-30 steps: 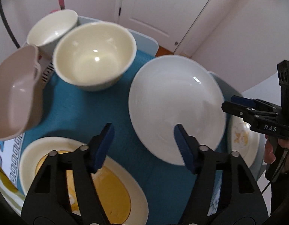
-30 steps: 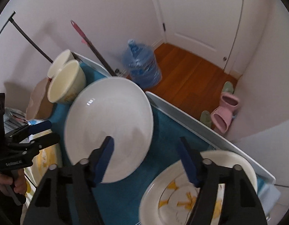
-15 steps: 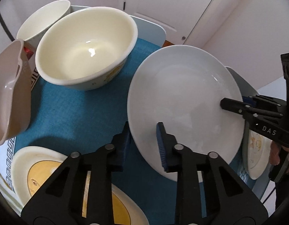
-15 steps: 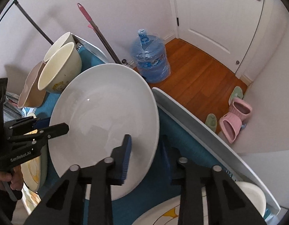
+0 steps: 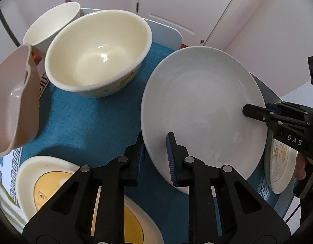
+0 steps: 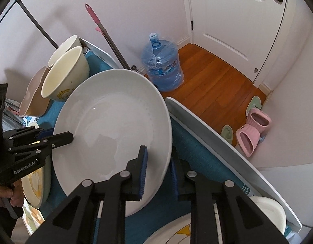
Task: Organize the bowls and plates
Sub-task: 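Lift the white plate and lower it onto the yellow plate, then open both tools and move them to the small duck-print plate, then grip the rim of the small duck-print plate with both tools, then carry the duck-print plate over and lower it onto the white plate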
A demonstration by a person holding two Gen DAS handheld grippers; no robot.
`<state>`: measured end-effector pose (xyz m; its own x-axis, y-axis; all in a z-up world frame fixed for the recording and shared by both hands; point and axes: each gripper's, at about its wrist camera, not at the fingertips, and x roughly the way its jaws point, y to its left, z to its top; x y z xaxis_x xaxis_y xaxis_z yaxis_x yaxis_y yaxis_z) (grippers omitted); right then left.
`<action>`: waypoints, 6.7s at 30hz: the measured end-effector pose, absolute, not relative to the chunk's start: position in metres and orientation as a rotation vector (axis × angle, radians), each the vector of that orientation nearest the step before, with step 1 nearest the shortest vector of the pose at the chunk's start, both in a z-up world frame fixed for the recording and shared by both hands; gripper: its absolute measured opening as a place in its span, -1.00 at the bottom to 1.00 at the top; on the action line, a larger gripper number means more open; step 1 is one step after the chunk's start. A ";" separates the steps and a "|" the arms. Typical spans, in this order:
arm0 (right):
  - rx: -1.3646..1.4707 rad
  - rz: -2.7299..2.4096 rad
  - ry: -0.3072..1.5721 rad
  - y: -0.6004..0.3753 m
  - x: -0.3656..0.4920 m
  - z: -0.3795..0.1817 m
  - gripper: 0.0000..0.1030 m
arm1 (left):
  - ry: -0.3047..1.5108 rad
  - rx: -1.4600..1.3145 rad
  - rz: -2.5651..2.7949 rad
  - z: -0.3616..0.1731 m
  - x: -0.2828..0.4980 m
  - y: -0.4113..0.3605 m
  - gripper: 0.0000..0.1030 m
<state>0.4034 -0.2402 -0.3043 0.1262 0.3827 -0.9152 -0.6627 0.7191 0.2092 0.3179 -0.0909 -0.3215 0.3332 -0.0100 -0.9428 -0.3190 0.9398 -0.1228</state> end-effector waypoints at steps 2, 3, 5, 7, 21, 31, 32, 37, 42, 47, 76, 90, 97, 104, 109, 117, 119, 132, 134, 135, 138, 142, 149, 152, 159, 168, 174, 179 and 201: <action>-0.268 0.774 1.226 -0.240 0.403 -0.302 -0.62 | 1.216 -0.303 0.209 -0.317 0.322 -0.101 -0.65; -0.266 0.773 1.223 -0.240 0.402 -0.300 -0.62 | 1.213 -0.298 0.209 -0.314 0.321 -0.104 -0.65; -0.262 0.771 1.220 -0.239 0.399 -0.294 -0.62 | 1.202 -0.292 0.208 -0.305 0.322 -0.112 -0.65; -0.260 0.770 1.216 -0.239 0.395 -0.286 -0.62 | 1.190 -0.286 0.202 -0.295 0.315 -0.118 -0.65; -0.149 0.678 1.178 -0.221 0.303 -0.212 -0.62 | 1.156 -0.202 0.051 -0.229 0.263 -0.090 -0.65; 0.076 0.466 1.227 -0.191 0.204 -0.223 -0.62 | 1.237 -0.045 -0.150 -0.232 0.204 -0.022 -0.65; 0.101 0.448 1.229 -0.188 0.196 -0.227 -0.62 | 1.245 -0.037 -0.163 -0.235 0.201 -0.020 -0.65; 0.141 0.362 1.238 -0.170 0.173 -0.241 -0.62 | 1.273 -0.011 -0.216 -0.262 0.199 -0.005 -0.65; 0.158 0.315 1.240 -0.163 0.168 -0.249 -0.62 | 1.297 0.000 -0.236 -0.279 0.202 -0.001 -0.65; 0.160 0.299 1.238 -0.158 0.171 -0.253 -0.62 | 1.316 0.023 -0.231 -0.294 0.205 0.003 -0.65; -0.037 0.255 1.206 -0.137 0.160 -0.268 -0.62 | 1.201 0.368 -0.165 -0.297 0.193 -0.032 -0.65; -0.140 0.258 1.185 -0.116 0.155 -0.271 -0.62 | 1.177 0.360 -0.119 -0.292 0.193 -0.014 -0.65; -0.142 0.250 1.181 -0.115 0.153 -0.271 -0.62 | 1.172 0.362 -0.124 -0.290 0.195 -0.010 -0.65; -0.026 0.241 1.128 -0.136 0.150 -0.249 -0.62 | 1.157 0.285 -0.168 -0.256 0.187 -0.011 -0.65; 0.093 0.193 1.053 -0.176 0.144 -0.218 -0.61 | 1.033 0.201 -0.290 -0.200 0.194 -0.032 0.26; 0.258 0.028 0.963 -0.264 0.134 -0.181 0.89 | 0.878 0.205 -0.548 -0.156 0.253 -0.123 1.00; 0.240 -0.035 0.964 -0.286 0.140 -0.174 0.89 | 0.882 0.201 -0.616 -0.155 0.274 -0.155 1.00; 0.597 -0.144 0.995 -0.400 0.217 -0.265 0.28 | 1.168 0.184 -0.683 -0.274 0.413 -0.274 0.01; 0.605 -0.142 1.000 -0.407 0.228 -0.278 0.11 | 1.179 0.205 -0.683 -0.288 0.418 -0.283 -0.03; 0.603 -0.145 0.994 -0.409 0.230 -0.280 0.06 | 1.185 0.207 -0.687 -0.292 0.421 -0.288 -0.06; 0.611 -0.169 0.974 -0.414 0.235 -0.285 -0.07 | 1.196 0.214 -0.690 -0.298 0.425 -0.296 -0.27; 0.624 -0.180 0.974 -0.416 0.242 -0.291 -0.36 | 1.209 0.235 -0.683 -0.306 0.429 -0.301 -0.38; 0.635 -0.238 0.984 -0.416 0.245 -0.305 -0.71 | 1.212 0.212 -0.680 -0.309 0.433 -0.297 -0.61; 0.644 -0.234 0.979 -0.418 0.244 -0.305 -0.71 | 1.211 0.215 -0.672 -0.309 0.433 -0.297 -0.62; 0.639 -0.208 0.977 -0.421 0.242 -0.305 -0.71 | 1.177 0.197 -0.677 -0.293 0.424 -0.292 -0.62; 0.593 -0.190 0.936 -0.414 0.227 -0.265 -0.71 | 1.093 0.177 -0.658 -0.235 0.390 -0.269 -0.62; 0.498 -0.124 0.908 -0.381 0.204 -0.218 -0.71 | 1.063 0.129 -0.627 -0.192 0.349 -0.217 -0.62; 0.435 -0.079 0.897 -0.334 0.178 -0.187 -0.71 | 1.033 0.105 -0.584 -0.161 0.307 -0.159 -0.62; 0.170 0.348 1.090 -0.170 0.134 -0.248 -0.71 | 1.172 -0.133 -0.177 -0.226 0.164 0.041 -0.69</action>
<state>0.1342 -0.1696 -0.2480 0.4150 0.3580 -0.8364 -0.1921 0.9331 0.3041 0.1638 0.0411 -0.2260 0.3769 -0.2071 -0.9028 0.0686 0.9782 -0.1958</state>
